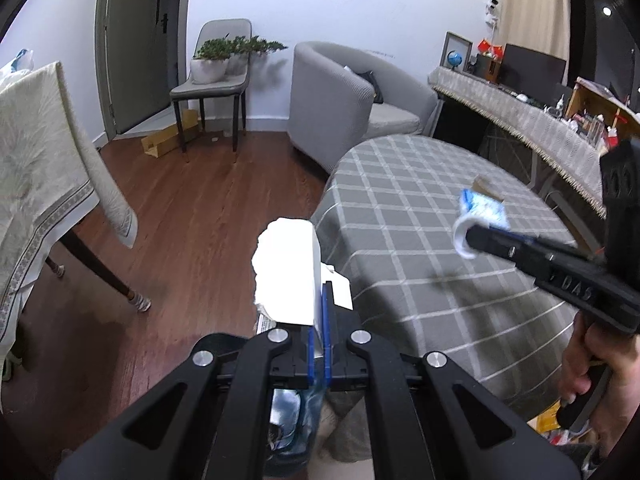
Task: Collect trash
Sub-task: 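Carry the white box and white ring lid over the teal bin, then open the left gripper to drop the white box into the bin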
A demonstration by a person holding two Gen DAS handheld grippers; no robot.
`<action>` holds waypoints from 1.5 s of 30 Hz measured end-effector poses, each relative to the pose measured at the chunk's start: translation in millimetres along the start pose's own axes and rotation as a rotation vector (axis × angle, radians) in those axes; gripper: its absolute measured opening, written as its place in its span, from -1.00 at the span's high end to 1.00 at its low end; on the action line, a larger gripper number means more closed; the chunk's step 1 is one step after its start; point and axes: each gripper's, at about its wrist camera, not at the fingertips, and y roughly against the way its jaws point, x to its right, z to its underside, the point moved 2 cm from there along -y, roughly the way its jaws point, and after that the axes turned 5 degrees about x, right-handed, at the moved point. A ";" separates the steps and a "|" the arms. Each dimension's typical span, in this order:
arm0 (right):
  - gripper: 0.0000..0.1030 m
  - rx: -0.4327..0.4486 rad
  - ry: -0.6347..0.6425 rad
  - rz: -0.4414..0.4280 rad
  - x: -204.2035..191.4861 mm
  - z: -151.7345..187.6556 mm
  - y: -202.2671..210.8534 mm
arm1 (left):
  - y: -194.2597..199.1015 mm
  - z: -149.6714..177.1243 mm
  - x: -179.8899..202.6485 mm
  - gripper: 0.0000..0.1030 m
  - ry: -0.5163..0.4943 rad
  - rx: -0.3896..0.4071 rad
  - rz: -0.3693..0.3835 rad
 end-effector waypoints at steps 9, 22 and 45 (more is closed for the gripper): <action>0.84 -0.056 0.045 -0.053 -44.8 9.1 -35.7 | -25.8 45.4 -43.9 0.92 0.045 -0.141 -0.017; 0.84 -0.180 0.100 -0.098 -92.8 33.4 -86.1 | -74.8 115.1 -105.1 0.92 0.131 -0.363 -0.071; 0.84 -0.269 0.133 -0.117 -129.8 55.1 -128.5 | -88.8 158.6 -138.4 0.29 0.174 -0.472 -0.092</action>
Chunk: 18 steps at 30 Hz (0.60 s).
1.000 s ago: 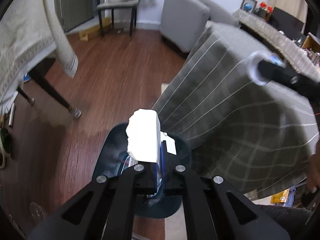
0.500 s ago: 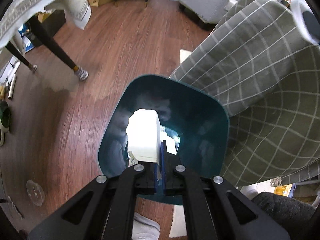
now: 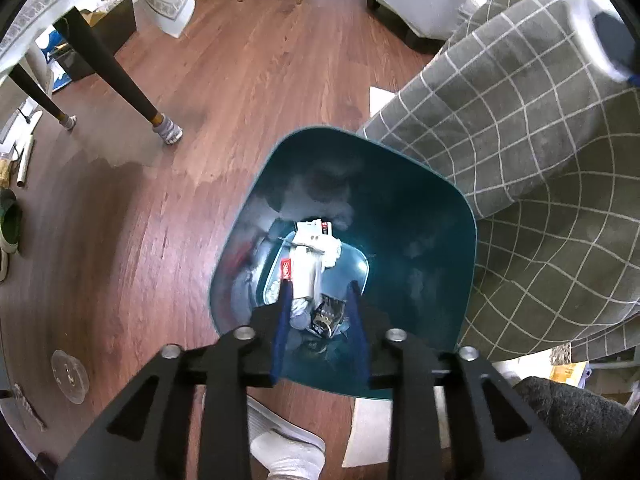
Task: Collect trash
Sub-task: 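Open the left gripper to drop the white box into the bin, then lower the white ring lid into the bin and open the right gripper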
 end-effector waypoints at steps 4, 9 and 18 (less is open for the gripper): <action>0.84 -0.024 0.005 0.013 -0.2 3.1 -9.4 | 16.8 -6.2 -3.5 -0.06 0.000 0.055 0.010; 0.85 -0.069 0.011 0.029 0.1 11.9 -24.3 | 44.0 -17.4 -9.8 -0.10 0.026 0.143 0.015; 0.85 -0.161 0.032 0.046 -0.6 31.8 -48.4 | 101.6 -37.1 -9.7 -0.08 0.056 0.290 0.008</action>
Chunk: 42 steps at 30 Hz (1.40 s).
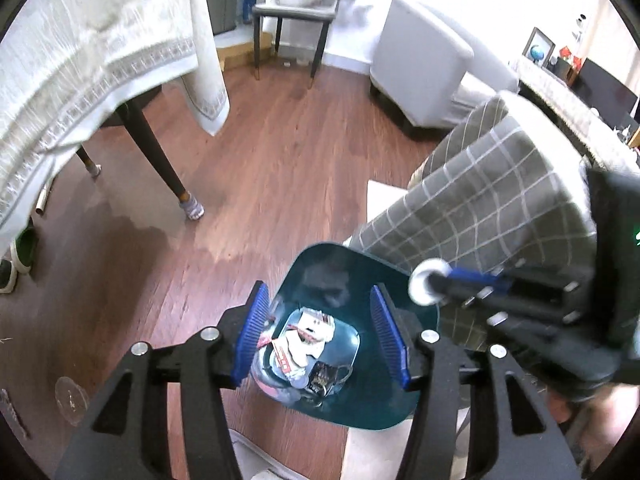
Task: Collect trash
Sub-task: 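Lower the white ring lid into the bin and open the right gripper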
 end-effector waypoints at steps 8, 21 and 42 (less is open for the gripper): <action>0.84 -0.099 0.012 0.009 -3.0 22.4 -31.6 | 27.5 -15.1 9.7 -0.03 -0.035 0.062 -0.018; 0.84 -0.262 0.052 0.020 -15.9 60.6 -74.5 | 64.7 -31.7 33.2 -0.02 -0.089 0.141 0.034; 0.44 -0.408 0.070 0.014 -6.2 103.3 -79.6 | 81.7 -49.2 64.5 -0.06 -0.095 0.188 0.073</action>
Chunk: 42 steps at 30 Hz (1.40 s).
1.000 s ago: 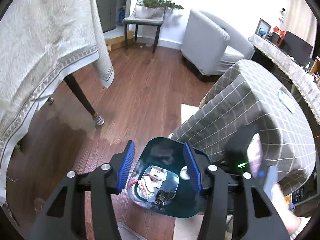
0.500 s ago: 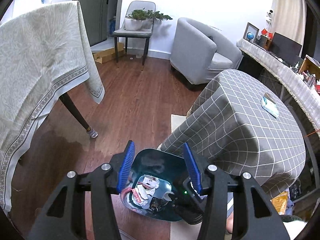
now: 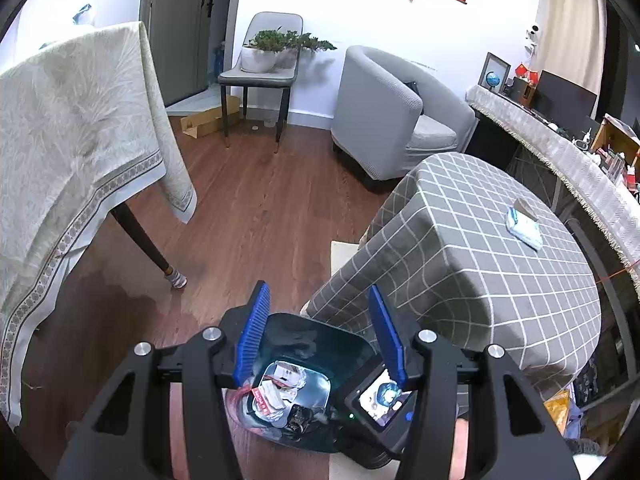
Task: Collect trash
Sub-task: 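Lower the white ring lid into the bin and open the right gripper, then move both tools from the bin back to the checked table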
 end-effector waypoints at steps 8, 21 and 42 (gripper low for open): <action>0.44 0.091 0.038 -0.029 -4.7 -0.7 37.1 | 10.6 -16.6 22.6 -0.08 -0.016 0.049 0.012; 0.44 0.441 0.094 -0.060 -1.4 -2.7 170.3 | 28.8 -41.2 61.3 -0.24 -0.050 0.137 0.007; -0.31 0.775 -0.151 0.184 148.3 41.2 295.2 | -8.7 -50.0 145.0 -0.82 -0.182 0.161 0.099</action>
